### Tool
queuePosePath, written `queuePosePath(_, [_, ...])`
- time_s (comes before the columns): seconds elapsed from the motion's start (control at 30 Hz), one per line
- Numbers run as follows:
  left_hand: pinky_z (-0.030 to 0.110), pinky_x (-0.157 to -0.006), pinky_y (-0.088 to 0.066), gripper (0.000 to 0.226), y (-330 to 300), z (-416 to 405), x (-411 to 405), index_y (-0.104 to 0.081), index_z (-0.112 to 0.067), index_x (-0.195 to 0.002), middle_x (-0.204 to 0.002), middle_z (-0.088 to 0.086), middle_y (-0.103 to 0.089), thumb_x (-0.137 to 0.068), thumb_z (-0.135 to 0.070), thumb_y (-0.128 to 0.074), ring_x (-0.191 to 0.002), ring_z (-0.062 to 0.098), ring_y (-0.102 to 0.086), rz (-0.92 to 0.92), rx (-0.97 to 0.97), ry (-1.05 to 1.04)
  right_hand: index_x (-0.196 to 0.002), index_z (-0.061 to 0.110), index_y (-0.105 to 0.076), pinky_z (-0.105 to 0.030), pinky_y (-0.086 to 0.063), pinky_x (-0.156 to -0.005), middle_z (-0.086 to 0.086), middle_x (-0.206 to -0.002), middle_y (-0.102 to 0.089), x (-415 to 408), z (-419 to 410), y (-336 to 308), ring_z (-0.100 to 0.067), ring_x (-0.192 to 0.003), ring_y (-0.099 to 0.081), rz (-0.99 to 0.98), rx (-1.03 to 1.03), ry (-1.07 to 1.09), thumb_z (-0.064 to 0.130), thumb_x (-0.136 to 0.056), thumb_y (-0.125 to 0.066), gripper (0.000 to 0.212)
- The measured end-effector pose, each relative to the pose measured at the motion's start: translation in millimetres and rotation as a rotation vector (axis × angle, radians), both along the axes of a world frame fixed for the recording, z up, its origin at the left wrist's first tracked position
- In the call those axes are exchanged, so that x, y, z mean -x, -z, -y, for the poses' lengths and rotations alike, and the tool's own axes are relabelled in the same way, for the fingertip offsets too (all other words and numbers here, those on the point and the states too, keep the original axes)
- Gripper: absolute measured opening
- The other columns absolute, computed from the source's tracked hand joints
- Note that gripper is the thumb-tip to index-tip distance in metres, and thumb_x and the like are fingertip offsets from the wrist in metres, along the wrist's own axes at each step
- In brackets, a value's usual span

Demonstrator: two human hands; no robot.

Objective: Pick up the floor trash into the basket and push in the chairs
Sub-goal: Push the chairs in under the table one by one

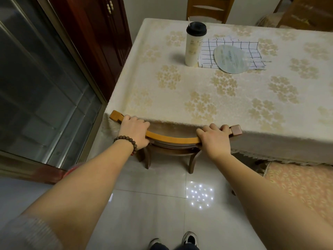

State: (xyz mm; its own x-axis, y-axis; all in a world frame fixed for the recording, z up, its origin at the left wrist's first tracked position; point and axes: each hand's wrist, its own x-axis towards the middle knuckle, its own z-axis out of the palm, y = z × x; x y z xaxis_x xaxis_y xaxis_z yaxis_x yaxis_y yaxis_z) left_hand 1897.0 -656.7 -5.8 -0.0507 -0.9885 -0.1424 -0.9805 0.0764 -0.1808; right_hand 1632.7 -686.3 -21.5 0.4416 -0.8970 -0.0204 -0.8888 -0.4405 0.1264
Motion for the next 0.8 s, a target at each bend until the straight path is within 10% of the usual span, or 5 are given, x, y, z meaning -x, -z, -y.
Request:
queuePosePath(0.3, [0.041,-0.101,-0.03,0.051,6,5,-2,-0.057,-0.029,-0.115,-0.117,-0.004,-0.061,-0.075,-0.062,-0.058,-0.114,0.02,-0.049,0.018,0.005,0.015,-0.093,0.019,-0.056,-0.046,-0.033,-0.08,-0.004,-0.09,-0.06,0,2,4,-0.029,-0.09,-0.048,-0.01,0.054,0.003,0.019,-0.072,-0.072,0.027])
queuePosePath(0.47, [0.049,-0.117,-0.005,0.089,-3,-6,0,-0.02,-0.027,-0.148,-0.157,0.004,-0.02,-0.077,-0.076,-0.045,-0.146,0.024,-0.008,-0.052,-0.071,-0.035,-0.129,0.021,-0.039,-0.059,-0.016,-0.109,-0.009,-0.13,-0.046,-6,-6,-9,-0.031,-0.128,-0.031,0.005,-0.062,0.056,0.028,-0.083,-0.059,0.051])
queuePosePath(0.8, [0.043,-0.118,-0.013,0.069,-38,-77,70,-0.031,-0.025,-0.145,-0.151,0.001,-0.035,-0.088,-0.064,-0.037,-0.142,0.021,-0.022,-0.412,0.202,-0.041,-0.146,0.028,-0.02,-0.058,0.0,-0.114,-0.005,-0.157,-0.014,33,-78,-53,-0.025,-0.145,0.001,0.284,-0.02,0.197,0.058,-0.088,-0.041,0.069])
